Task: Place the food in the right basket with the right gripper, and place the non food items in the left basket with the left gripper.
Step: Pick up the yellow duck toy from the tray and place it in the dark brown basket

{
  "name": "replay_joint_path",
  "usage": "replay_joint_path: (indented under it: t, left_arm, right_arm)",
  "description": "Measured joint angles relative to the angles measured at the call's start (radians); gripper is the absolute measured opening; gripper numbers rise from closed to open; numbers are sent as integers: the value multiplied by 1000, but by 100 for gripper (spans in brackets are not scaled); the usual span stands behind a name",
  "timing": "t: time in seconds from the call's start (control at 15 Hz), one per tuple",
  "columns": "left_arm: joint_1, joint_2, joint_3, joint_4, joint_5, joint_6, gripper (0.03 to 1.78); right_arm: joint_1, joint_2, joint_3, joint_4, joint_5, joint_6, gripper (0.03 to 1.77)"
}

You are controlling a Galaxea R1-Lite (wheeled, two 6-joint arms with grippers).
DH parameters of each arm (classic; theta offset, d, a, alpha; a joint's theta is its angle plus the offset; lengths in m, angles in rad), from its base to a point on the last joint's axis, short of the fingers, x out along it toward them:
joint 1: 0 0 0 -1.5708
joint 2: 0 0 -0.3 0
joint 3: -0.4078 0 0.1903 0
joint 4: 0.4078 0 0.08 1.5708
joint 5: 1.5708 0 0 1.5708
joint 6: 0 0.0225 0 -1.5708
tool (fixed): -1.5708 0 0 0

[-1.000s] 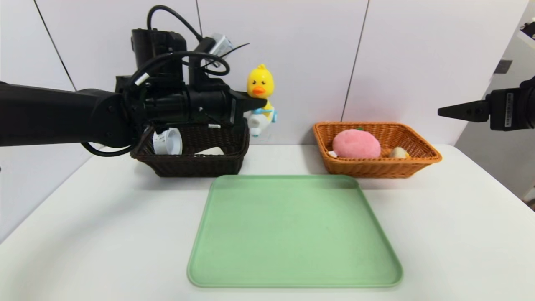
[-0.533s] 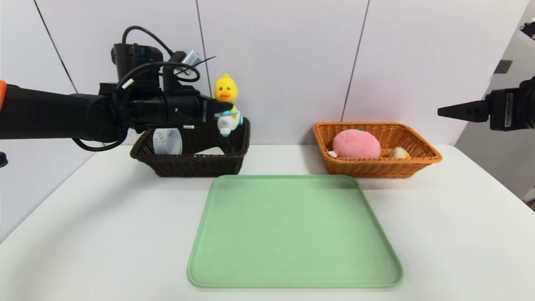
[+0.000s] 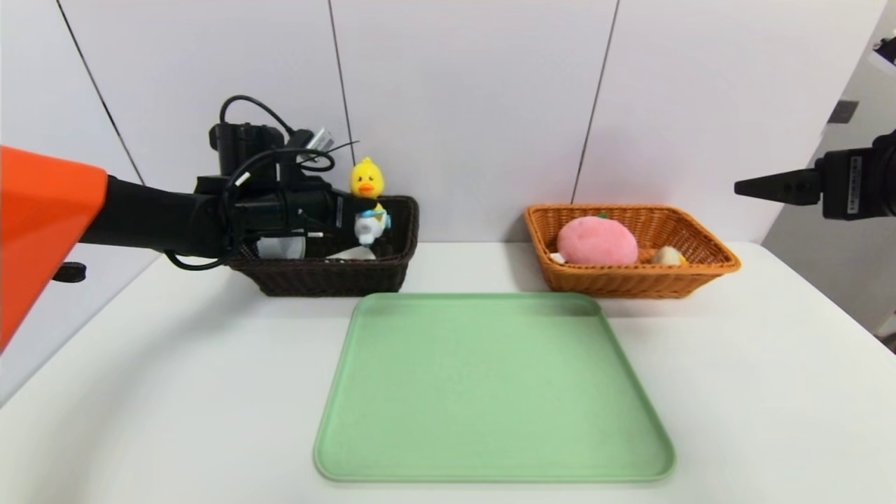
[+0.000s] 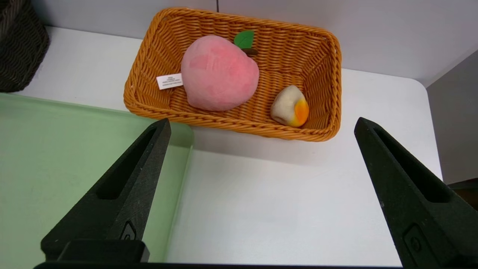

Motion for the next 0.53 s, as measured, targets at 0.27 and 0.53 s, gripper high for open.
replay_joint_path:
  t: [0.27, 0.53]
  left_arm:
    - [-1, 30, -2, -1, -3, 1, 38]
    - [-1, 50, -9, -1, -4, -1, 38]
  right_arm:
    - [0, -5, 8, 0, 1, 0, 170]
    - [0, -6, 12, -3, 2, 0, 170]
